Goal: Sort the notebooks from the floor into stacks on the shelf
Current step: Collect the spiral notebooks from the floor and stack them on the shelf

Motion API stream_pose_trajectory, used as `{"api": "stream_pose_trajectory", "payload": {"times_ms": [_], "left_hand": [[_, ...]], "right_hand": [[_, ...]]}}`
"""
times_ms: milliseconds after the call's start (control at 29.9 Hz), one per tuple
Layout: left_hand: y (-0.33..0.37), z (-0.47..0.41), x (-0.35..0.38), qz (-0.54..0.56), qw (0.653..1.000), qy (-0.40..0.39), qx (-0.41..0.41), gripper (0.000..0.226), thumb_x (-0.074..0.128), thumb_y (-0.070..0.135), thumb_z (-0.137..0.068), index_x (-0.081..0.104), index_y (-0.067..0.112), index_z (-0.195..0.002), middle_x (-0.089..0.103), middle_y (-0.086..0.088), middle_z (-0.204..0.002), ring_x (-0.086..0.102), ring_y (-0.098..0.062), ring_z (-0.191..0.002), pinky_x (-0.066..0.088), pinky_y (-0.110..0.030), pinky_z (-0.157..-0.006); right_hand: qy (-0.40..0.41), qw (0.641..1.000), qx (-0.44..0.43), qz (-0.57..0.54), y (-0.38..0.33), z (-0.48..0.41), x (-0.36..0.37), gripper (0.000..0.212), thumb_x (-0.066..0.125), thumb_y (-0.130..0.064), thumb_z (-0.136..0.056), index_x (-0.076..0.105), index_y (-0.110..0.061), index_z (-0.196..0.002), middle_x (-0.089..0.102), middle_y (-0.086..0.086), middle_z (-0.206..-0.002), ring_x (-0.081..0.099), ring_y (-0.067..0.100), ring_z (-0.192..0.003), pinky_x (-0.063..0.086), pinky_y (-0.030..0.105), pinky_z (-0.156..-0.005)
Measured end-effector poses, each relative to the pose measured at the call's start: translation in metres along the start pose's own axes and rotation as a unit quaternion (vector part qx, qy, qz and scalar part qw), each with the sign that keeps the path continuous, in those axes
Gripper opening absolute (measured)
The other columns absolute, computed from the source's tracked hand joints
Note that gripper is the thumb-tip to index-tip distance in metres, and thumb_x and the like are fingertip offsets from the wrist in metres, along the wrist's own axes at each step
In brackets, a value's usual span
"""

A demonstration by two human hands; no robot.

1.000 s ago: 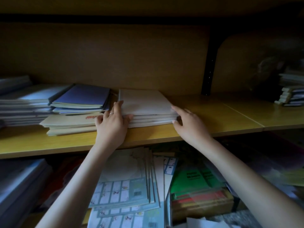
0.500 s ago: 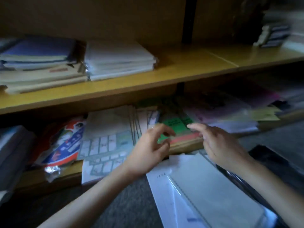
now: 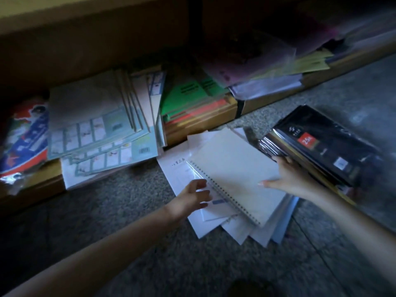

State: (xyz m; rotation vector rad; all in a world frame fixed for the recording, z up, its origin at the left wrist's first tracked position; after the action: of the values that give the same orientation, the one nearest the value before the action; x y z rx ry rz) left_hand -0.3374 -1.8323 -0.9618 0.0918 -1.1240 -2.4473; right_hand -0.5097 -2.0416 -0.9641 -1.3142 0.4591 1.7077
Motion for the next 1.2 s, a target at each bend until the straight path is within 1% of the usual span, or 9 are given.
{"api": "stream_pose_trajectory", "payload": {"times_ms": [201,334,401,569,736,936,1003,1137,1204], "left_hand": [[-0.008,-0.010,0.001,0.212,0.977,0.016,0.005,0.081,0.064,0.000,-0.067,0.027,0.009,-0.139,0.050,-0.014,-0.133,0.053,-0.025,-0.115,0.040,-0.037,-0.094],[-0.001,-0.013,0.000,0.192,0.981,-0.039,0.013,0.039,0.057,0.003,-0.065,0.059,0.008,-0.104,0.068,-0.001,-0.092,0.059,-0.014,-0.093,0.042,-0.028,-0.089],[0.003,-0.015,0.003,0.186,0.981,-0.043,0.021,0.028,0.056,0.002,-0.065,0.059,0.005,-0.093,0.066,-0.002,-0.084,0.059,-0.015,-0.086,0.043,-0.026,-0.083],[0.001,-0.017,0.022,0.172,0.984,0.024,0.038,0.046,0.060,-0.005,-0.084,0.028,0.018,-0.108,0.058,-0.010,-0.107,0.061,-0.023,-0.097,0.051,-0.039,-0.077],[-0.003,0.000,0.026,0.067,0.988,-0.019,0.135,0.060,0.060,-0.001,-0.087,0.029,0.039,-0.120,0.063,-0.003,-0.113,0.066,-0.017,-0.099,0.056,-0.034,-0.068],[0.004,0.017,0.030,-0.004,0.975,-0.027,0.219,0.067,0.043,0.002,-0.096,0.005,0.034,-0.142,0.050,-0.007,-0.135,0.061,-0.021,-0.110,0.058,-0.034,-0.069],[0.017,0.024,0.029,-0.012,0.966,-0.012,0.257,0.060,0.039,0.001,-0.097,0.012,0.032,-0.140,0.050,-0.007,-0.136,0.057,-0.025,-0.116,0.058,-0.037,-0.078],[0.058,0.050,0.022,-0.011,0.945,0.000,0.327,0.047,0.040,0.000,-0.096,0.028,0.028,-0.131,0.065,0.001,-0.118,0.065,-0.016,-0.104,0.056,-0.030,-0.078],[0.080,0.062,0.016,-0.015,0.929,0.013,0.368,0.042,0.042,0.000,-0.096,0.033,0.023,-0.129,0.065,0.003,-0.117,0.063,-0.015,-0.106,0.055,-0.032,-0.083]], "right_hand": [[-0.001,1.000,0.003,0.024,-0.003,-0.009,0.001,0.105,0.079,-0.062,-0.053,0.038,-0.009,-0.135,0.037,0.018,-0.137,0.033,0.033,-0.131,0.032,0.036,-0.106],[-0.027,0.999,0.019,-0.012,-0.006,-0.007,0.004,0.100,0.079,-0.063,-0.052,0.040,-0.009,-0.126,0.031,0.014,-0.134,0.030,0.030,-0.128,0.033,0.036,-0.101],[-0.025,0.999,0.024,0.014,-0.008,-0.006,0.005,0.102,0.076,-0.069,-0.050,0.040,-0.009,-0.125,0.033,0.013,-0.132,0.032,0.030,-0.126,0.032,0.037,-0.101],[-0.029,0.999,0.043,0.009,-0.018,0.007,0.021,0.114,0.072,-0.076,-0.043,0.038,-0.006,-0.125,0.036,0.014,-0.132,0.034,0.031,-0.126,0.034,0.037,-0.100],[-0.028,0.992,0.063,-0.105,-0.018,0.020,0.035,0.105,0.080,-0.067,-0.043,0.040,-0.006,-0.119,0.039,0.010,-0.121,0.039,0.026,-0.118,0.042,0.040,-0.094],[-0.023,0.979,0.062,-0.195,-0.011,0.029,0.041,0.098,0.081,-0.069,-0.033,0.042,-0.014,-0.104,0.030,-0.001,-0.109,0.033,0.018,-0.114,0.037,0.032,-0.093],[0.019,0.957,0.060,-0.284,-0.011,0.034,0.042,0.104,0.077,-0.075,-0.021,0.047,-0.013,-0.099,0.041,0.002,-0.106,0.044,0.020,-0.105,0.041,0.030,-0.082],[0.072,0.838,0.021,-0.541,-0.025,0.051,0.022,0.080,0.089,-0.051,-0.040,0.047,-0.019,-0.101,0.064,0.005,-0.102,0.064,0.017,-0.092,0.049,0.022,-0.072],[0.062,0.808,-0.032,-0.585,-0.036,0.059,-0.002,0.063,0.083,-0.040,-0.056,0.047,-0.023,-0.104,0.070,0.000,-0.096,0.068,0.009,-0.089,0.053,0.020,-0.071]]}}
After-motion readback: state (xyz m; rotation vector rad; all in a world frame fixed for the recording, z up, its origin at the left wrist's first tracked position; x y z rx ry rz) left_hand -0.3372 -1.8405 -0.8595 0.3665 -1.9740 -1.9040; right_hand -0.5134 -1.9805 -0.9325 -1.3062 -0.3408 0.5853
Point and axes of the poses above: each hand's wrist, its own z-axis away from the middle knuckle, its own x-axis out of the palm, y = z × x, the point moved 2 cm from there along -z, towards the middle knuckle
